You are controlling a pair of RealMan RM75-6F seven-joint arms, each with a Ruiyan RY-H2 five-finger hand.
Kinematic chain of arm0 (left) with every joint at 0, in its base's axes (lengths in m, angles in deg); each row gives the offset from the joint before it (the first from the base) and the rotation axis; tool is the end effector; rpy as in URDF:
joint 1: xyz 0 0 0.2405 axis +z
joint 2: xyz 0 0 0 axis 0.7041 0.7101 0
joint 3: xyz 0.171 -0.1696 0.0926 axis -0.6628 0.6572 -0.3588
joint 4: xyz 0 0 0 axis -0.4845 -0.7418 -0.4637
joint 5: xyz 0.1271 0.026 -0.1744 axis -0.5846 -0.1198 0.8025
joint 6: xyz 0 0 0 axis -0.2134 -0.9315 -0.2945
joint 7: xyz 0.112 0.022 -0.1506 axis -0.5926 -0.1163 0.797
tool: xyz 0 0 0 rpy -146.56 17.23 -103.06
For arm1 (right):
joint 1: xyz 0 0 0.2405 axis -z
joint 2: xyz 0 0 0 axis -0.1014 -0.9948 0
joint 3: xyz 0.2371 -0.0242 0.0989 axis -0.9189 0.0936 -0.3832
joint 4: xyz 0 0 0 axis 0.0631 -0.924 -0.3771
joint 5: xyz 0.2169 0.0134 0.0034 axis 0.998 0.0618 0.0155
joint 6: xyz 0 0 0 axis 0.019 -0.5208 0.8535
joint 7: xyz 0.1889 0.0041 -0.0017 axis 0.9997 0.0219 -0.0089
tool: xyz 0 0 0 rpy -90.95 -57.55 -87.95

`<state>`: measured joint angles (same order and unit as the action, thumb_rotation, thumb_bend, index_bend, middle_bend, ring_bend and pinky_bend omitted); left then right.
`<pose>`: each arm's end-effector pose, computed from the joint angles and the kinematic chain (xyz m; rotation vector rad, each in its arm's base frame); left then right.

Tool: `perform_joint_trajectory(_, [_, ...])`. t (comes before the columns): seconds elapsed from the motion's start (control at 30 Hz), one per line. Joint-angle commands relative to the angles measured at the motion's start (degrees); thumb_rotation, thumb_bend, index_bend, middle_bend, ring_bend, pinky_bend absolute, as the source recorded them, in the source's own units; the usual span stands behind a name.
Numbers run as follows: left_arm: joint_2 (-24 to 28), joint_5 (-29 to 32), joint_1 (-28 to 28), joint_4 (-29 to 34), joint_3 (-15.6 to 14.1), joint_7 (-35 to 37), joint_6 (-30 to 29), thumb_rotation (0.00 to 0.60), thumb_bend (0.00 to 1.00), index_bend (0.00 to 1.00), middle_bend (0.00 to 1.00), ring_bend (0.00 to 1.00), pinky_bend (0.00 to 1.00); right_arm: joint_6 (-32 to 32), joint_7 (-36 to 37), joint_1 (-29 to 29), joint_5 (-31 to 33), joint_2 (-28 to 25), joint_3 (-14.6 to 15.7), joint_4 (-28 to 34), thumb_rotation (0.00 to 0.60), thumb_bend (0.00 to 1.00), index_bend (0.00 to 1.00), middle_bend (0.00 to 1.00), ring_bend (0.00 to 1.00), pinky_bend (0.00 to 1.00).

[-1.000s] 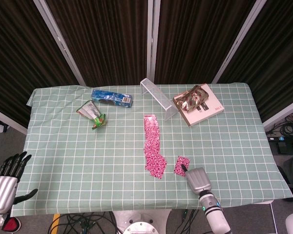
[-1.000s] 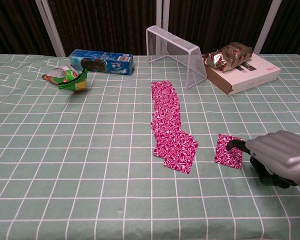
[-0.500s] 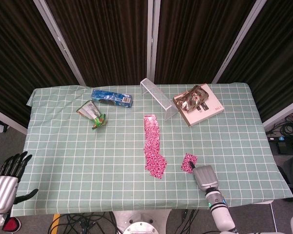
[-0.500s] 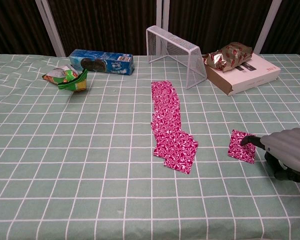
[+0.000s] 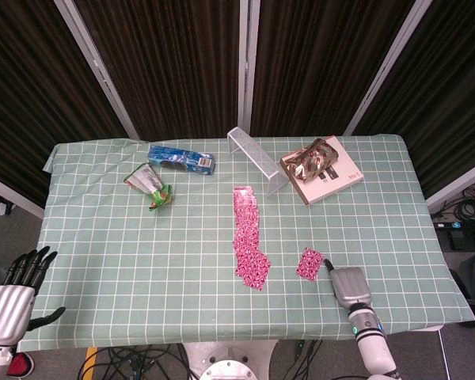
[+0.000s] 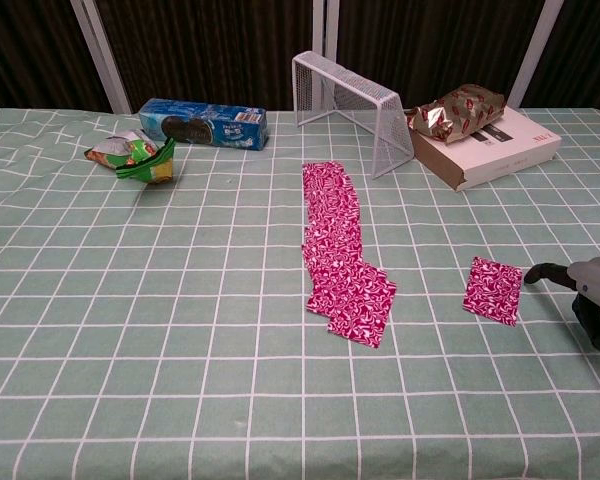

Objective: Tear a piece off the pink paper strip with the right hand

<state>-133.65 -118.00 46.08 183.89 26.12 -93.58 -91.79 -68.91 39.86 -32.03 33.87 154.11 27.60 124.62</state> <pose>-0.2956 0.1670 0.1326 -1.4798 -0.9024 -0.9220 -0.2570 -0.2521 -0.0428 1.7648 -1.0292 0.3137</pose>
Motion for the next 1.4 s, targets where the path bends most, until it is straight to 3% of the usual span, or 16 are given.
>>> perform_joint_trajectory(0.03, [0.06, -0.2, -0.05, 0.19, 0.06, -0.1, -0.15, 0.6, 0.02, 0.06, 0.01, 0.0, 0.08, -0.34, 1.7, 0.48, -2.51, -0.21, -0.06, 0.41, 0.6, 1.0, 0.14, 0.91, 0.81, 0.69])
perform_joint_trajectory(0.23, [0.18, -0.14, 0.08, 0.31, 0.03, -0.05, -0.37, 0.6, 0.02, 0.06, 0.01, 0.0, 0.08, -1.3, 1.05, 0.59, -6.3, 0.68, 0.61, 2.82, 0.6, 1.0, 0.14, 0.91, 0.81, 0.69])
perform_joint_trajectory(0.63, [0.54, 0.24, 0.43, -0.37, -0.07, 1.12, -0.76, 0.6, 0.02, 0.06, 0.01, 0.0, 0.08, 1.1, -1.8, -0.43, -1.39, 3.76, -0.27, 0.33, 0.6, 1.0, 0.15, 0.91, 0.81, 0.69])
perform_joint_trajectory(1.27, [0.22, 0.4, -0.08, 0.68, -0.22, -1.08, 0.78, 0.6, 0.02, 0.06, 0.01, 0.0, 0.08, 1.44, 1.89, 0.08, 2.7, 0.13, -2.94, -2.71, 0.6, 1.0, 0.15, 0.91, 0.81, 0.69])
perform_joint_trajectory(1.4, [0.17, 0.5, -0.13, 0.76, -0.2, -1.2, 0.89, 0.6, 0.02, 0.06, 0.01, 0.0, 0.08, 0.17, 2.16, -0.3, 0.46, -0.5, -3.65, -0.65, 0.6, 1.0, 0.15, 0.91, 0.81, 0.69])
